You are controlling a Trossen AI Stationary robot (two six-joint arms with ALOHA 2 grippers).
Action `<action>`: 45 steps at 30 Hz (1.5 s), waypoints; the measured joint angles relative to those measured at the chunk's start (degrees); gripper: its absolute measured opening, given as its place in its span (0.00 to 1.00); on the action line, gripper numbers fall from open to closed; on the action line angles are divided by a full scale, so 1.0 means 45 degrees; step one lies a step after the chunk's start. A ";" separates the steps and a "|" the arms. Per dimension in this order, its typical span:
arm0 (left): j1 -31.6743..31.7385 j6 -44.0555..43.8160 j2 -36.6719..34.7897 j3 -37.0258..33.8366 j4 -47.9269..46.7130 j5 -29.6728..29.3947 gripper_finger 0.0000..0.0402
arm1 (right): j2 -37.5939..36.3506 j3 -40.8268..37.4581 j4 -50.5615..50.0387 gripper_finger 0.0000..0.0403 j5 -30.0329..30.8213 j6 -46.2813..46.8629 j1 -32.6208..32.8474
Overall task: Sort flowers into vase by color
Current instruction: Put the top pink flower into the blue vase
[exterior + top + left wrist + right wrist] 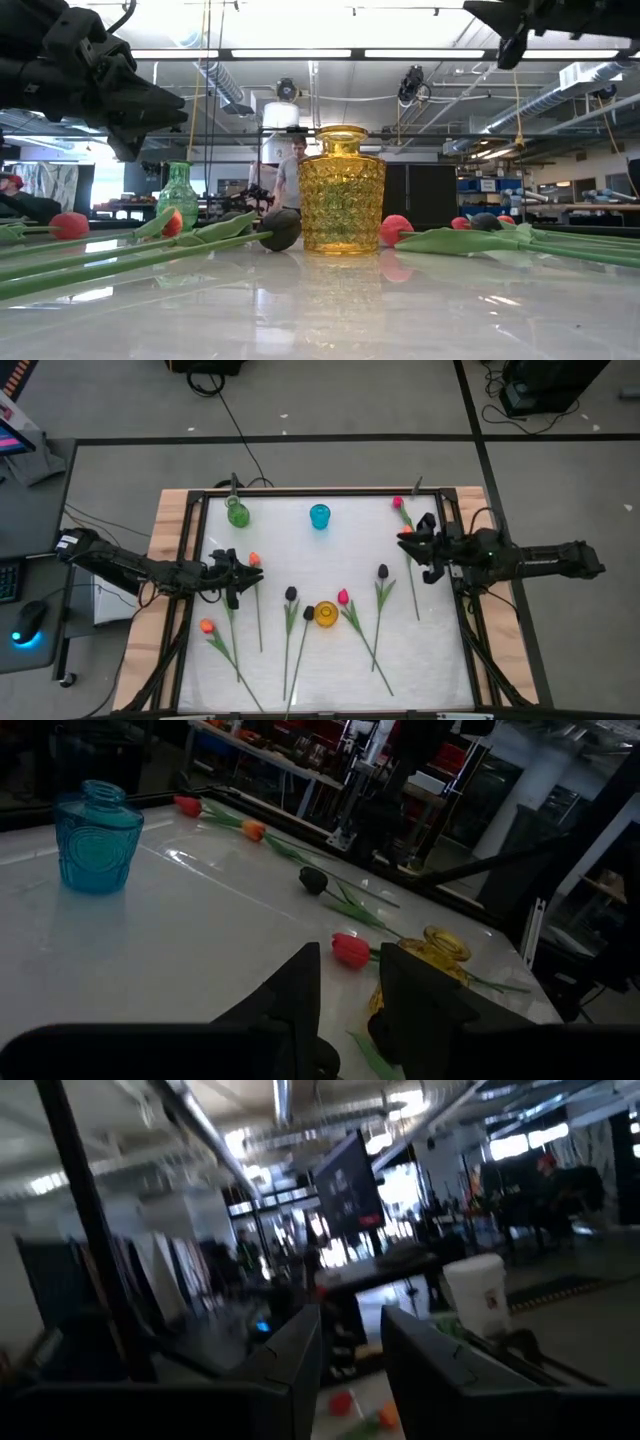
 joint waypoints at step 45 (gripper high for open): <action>-0.0003 0.0000 -0.0002 0.0000 -0.0001 -0.0002 0.28 | 0.6740 0.9676 -2.1164 0.29 0.4314 0.5250 -0.3675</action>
